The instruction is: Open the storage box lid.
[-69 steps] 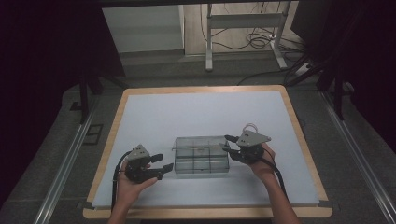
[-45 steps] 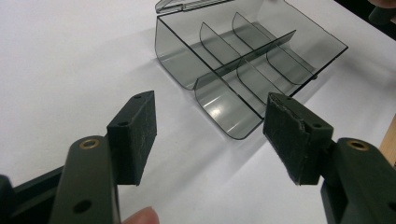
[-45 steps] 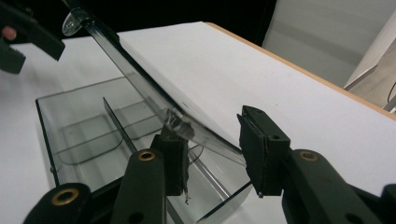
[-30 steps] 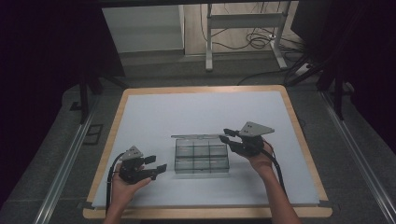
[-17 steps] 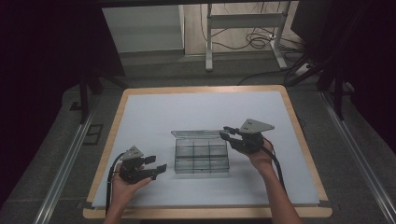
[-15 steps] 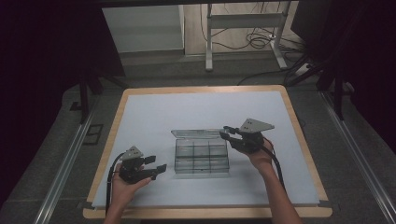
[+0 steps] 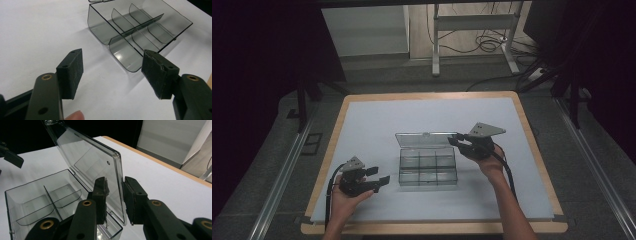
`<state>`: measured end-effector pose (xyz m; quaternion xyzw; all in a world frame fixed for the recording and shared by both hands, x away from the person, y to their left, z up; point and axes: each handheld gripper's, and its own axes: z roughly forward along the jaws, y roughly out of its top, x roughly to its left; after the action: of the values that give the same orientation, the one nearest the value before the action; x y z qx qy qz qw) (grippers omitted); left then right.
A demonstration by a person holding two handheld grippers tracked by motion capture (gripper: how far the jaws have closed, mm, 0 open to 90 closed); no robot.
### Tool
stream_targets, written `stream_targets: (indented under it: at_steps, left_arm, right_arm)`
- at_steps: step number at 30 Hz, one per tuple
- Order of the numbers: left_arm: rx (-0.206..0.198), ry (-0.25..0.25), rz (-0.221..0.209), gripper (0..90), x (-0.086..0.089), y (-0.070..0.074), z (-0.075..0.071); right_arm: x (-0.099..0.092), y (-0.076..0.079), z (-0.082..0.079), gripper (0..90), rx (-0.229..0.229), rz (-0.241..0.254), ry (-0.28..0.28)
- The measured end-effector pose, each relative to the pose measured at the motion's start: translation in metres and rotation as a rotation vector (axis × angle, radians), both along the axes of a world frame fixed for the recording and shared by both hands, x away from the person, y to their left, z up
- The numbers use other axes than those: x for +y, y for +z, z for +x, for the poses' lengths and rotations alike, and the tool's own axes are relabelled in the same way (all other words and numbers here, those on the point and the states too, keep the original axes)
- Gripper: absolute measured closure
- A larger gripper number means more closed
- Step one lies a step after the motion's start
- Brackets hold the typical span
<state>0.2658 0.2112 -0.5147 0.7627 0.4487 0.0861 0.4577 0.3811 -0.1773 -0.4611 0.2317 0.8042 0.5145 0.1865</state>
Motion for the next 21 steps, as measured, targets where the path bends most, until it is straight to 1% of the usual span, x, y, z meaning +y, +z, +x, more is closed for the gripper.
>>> stream_targets:
  at_steps: [3, 10, 15, 21]
  left_arm:
    - [0.000, 0.000, 0.001, 34.0, 0.000, 0.000, 0.000]
    - [0.000, 0.000, 0.001, 33.9, 0.000, 0.000, 0.000]
    - [0.003, 0.000, 0.004, 33.9, 0.000, -0.001, 0.000]
    - [0.004, -0.001, 0.004, 33.7, 0.000, -0.001, 0.000]
  right_arm:
    - [-0.001, 0.000, 0.003, 71.5, 0.010, 0.006, 0.002]
    - [0.000, 0.002, 0.006, 73.2, 0.009, -0.003, -0.006]
    - [0.000, 0.002, 0.009, 74.0, 0.015, -0.001, -0.011]
    - [0.000, 0.003, 0.012, 74.6, 0.029, 0.002, -0.021]
